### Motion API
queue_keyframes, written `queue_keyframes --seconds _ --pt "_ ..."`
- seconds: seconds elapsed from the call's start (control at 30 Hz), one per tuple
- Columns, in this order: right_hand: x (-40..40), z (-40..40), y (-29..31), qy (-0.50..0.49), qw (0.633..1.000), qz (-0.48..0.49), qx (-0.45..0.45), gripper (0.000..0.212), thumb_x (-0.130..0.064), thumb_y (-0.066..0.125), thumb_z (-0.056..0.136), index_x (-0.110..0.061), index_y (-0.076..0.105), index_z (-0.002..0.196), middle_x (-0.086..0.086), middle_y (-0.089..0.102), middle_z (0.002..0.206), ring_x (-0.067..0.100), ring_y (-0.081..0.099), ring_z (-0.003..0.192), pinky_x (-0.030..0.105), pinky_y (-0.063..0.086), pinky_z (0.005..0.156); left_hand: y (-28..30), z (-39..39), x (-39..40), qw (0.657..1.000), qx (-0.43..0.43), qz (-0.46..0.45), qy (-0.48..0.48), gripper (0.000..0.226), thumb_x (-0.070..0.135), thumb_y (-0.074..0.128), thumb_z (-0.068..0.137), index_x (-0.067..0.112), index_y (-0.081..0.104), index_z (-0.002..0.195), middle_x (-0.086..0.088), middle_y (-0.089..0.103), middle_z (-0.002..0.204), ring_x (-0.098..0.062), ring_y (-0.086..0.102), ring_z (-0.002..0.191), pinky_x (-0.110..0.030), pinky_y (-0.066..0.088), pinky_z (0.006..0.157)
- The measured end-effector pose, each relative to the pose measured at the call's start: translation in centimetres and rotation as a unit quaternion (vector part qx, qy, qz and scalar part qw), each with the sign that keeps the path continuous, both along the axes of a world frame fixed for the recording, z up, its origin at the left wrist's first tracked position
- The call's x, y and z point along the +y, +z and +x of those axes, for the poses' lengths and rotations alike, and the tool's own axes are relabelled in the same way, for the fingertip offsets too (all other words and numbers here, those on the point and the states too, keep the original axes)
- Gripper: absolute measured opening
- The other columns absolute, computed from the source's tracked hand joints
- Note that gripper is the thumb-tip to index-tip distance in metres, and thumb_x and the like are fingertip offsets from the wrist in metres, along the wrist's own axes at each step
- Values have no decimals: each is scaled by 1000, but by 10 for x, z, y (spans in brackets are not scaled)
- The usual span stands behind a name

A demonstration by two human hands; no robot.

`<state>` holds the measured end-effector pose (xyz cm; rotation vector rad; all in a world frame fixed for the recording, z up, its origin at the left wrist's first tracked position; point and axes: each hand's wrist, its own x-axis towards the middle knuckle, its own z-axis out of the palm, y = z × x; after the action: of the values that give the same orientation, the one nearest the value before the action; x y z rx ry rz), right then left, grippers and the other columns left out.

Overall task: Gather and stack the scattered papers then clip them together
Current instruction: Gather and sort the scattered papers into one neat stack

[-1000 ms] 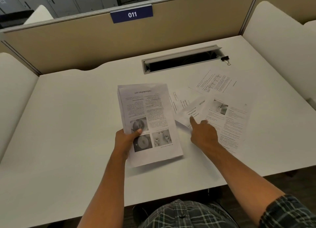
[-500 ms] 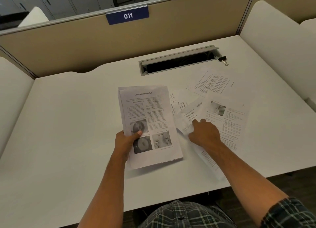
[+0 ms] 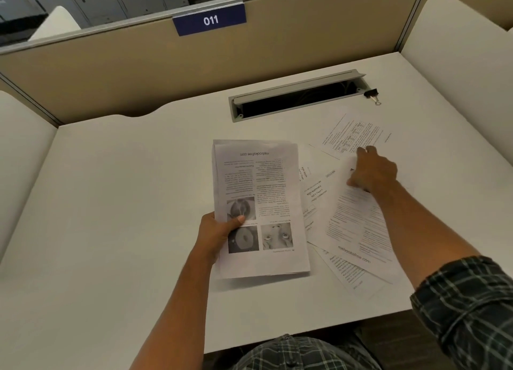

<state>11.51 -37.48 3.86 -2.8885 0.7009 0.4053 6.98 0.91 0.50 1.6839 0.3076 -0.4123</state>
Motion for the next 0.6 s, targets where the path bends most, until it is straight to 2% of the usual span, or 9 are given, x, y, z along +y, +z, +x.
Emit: queue_keyframes --seconds 0.07,0.2,0.33,0.47,0.6 --pt "-16 7 -4 -7 999 26 45 101 -44 89 75 -14 33 154 11 40 152 37 56 127 47 47 97 -1 1 -2 1000 1 -7 -6 36 21 85 83 16 70 116 -7 80 102 -28 78 88 -40 66 74" --pt "-32 15 -13 -4 997 50 59 106 -51 93 68 -14 37 150 14 38 146 39 55 126 49 49 98 -4 2 -3 1000 7 -22 -8 32 18 85 83 15 72 113 -8 81 101 -29 79 88 -39 66 73" --pt "-38 19 -18 -19 997 66 39 102 -50 96 61 -16 44 142 14 42 139 39 58 122 50 51 99 -8 4 -3 1000 13 -17 -5 35 18 85 83 15 71 115 -8 80 101 -27 79 86 -37 65 70" --pt "-43 15 -18 -17 999 45 17 95 -56 96 56 -17 49 128 11 43 129 35 62 106 42 50 81 -10 5 -3 1000 15 -21 -4 37 20 85 83 17 70 116 -6 80 102 -27 78 88 -35 65 69" --pt "-46 13 -14 15 999 29 -8 76 -45 92 66 -19 56 127 8 62 118 31 63 98 35 44 76 -10 8 -2 1000 9 -28 2 36 18 85 84 15 71 117 -7 80 102 -26 79 87 -34 64 70"
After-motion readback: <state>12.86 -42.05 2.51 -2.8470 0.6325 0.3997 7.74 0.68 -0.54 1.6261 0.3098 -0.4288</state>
